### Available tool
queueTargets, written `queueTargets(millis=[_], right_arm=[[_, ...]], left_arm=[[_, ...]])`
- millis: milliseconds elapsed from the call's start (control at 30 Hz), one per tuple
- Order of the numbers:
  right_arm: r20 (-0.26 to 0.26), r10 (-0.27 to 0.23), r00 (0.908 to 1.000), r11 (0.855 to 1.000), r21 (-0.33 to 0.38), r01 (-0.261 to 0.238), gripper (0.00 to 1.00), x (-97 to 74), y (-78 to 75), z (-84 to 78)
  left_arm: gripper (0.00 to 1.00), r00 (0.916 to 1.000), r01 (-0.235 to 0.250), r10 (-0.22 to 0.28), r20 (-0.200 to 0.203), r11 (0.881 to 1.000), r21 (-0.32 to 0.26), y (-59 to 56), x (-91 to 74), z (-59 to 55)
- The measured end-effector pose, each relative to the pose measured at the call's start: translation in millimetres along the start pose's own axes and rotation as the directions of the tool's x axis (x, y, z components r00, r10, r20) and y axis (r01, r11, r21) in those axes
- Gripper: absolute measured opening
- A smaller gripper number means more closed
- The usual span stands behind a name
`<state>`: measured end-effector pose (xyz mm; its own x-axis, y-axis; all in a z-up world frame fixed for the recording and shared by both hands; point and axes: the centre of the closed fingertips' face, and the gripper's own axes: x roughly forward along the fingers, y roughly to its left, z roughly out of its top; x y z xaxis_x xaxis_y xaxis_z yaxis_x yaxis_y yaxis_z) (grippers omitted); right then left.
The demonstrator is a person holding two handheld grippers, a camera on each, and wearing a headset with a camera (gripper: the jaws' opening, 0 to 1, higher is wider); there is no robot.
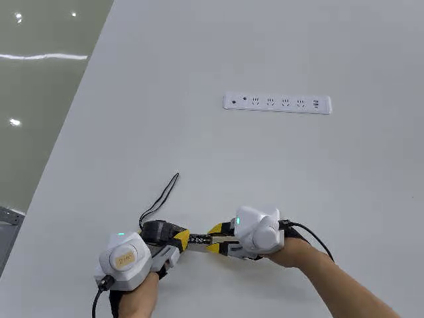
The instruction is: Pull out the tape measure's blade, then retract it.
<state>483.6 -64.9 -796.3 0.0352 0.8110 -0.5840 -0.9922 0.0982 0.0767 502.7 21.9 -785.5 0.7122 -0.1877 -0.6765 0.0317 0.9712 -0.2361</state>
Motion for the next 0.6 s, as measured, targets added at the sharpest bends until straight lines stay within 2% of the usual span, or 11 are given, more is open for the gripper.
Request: queueTargets(millis=[600], right_arm=[[0.006,0.008,0.9999,1.0,0.0,-0.008,0.13,14.7,-0.9,6.9]], left_arm=[[0.61,1.0,0.008,-0.008,-0.003,1.0,-0.021,3.3,-0.3,0.0]])
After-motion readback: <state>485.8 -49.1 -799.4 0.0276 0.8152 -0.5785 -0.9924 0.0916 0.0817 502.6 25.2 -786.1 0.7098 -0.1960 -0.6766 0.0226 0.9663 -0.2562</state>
